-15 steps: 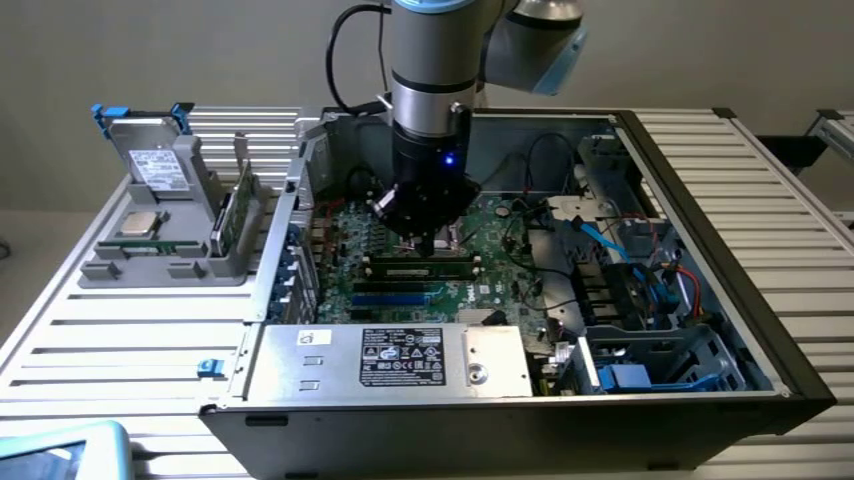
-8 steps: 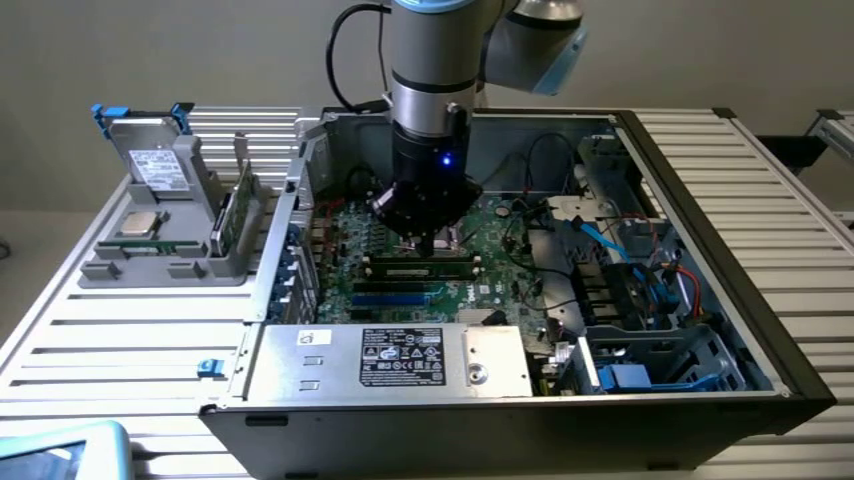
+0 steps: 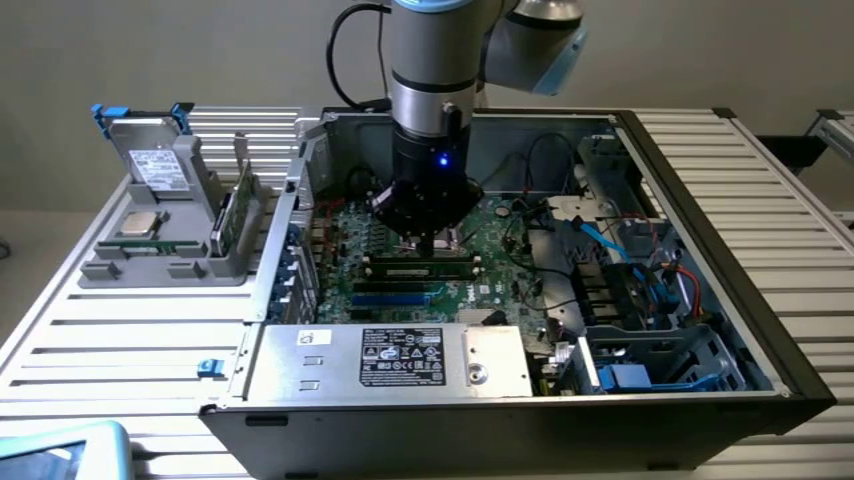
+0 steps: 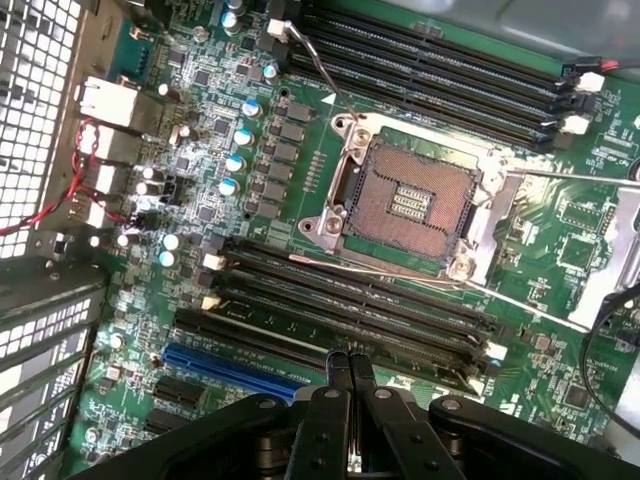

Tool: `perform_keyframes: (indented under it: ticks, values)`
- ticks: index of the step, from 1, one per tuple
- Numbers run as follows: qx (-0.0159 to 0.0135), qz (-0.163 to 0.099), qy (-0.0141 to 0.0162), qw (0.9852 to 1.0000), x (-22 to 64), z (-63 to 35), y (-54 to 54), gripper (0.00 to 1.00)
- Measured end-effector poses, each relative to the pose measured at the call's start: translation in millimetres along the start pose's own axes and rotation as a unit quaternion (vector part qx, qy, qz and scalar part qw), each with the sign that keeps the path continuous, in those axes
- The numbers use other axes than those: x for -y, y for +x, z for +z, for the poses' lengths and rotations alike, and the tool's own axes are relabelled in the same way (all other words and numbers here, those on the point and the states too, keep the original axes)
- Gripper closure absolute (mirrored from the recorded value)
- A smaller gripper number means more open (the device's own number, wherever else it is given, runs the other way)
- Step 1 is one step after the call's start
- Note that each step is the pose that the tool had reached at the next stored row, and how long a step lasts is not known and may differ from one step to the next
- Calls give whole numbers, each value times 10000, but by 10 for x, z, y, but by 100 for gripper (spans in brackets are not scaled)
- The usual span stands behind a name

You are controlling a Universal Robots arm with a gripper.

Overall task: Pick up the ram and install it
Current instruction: 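Press down the ram until it locks into place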

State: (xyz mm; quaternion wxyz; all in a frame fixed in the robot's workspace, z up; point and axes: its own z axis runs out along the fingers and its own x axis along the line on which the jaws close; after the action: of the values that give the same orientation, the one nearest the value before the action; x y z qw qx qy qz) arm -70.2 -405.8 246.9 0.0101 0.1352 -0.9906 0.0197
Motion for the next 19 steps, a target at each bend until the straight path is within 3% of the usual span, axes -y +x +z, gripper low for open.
perform_keyframes:
  ticks: [4,10,19]
  values:
    - [10,186,29,9998,1,0,0,89]
    - [-2,561,26,9984,0,-1,0,89]
    - [-20,1124,14,9937,0,0,0,89]
